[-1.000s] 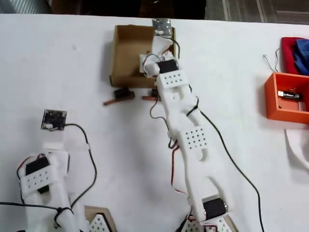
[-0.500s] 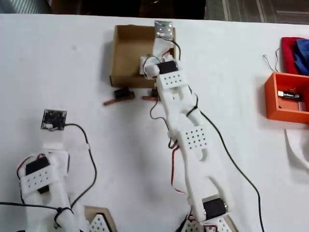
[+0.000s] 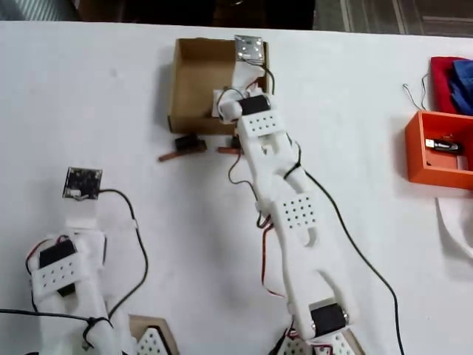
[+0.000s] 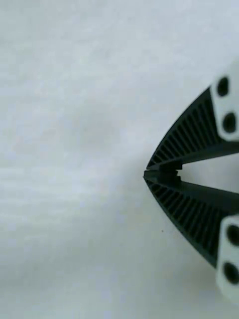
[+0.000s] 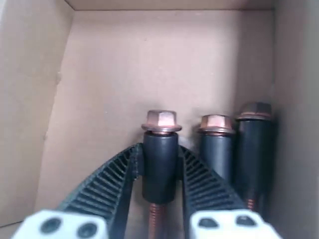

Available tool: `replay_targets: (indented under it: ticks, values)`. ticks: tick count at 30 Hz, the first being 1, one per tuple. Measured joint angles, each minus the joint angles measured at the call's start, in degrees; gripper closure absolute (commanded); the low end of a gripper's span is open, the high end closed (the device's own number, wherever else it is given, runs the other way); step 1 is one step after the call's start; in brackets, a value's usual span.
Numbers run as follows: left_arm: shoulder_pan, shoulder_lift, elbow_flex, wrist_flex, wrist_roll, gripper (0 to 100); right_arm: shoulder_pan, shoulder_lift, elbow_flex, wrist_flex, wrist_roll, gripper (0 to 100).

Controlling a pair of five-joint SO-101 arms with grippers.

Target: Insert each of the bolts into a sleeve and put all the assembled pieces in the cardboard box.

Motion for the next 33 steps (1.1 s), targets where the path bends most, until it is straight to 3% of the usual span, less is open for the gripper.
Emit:
replay_targets:
  ticks: [8, 16, 22, 33]
  values:
    - [0.0, 0.0, 0.0, 0.0, 0.0, 97, -0.2, 0.0, -1.4, 1.1, -1.9, 88.2]
    - [0.0, 0.0, 0.0, 0.0, 0.0, 97, 0.3, -4.1, -12.6, 8.0, -1.9, 88.2]
    - [0.1, 0.0, 0.0, 0.0, 0.0, 97, 0.4, -9.2, -21.4, 17.1, -1.8, 88.2]
    - [0.0, 0.0, 0.0, 0.0, 0.0, 97, -1.4, -18.3, -22.0, 41.3, -1.2, 88.2]
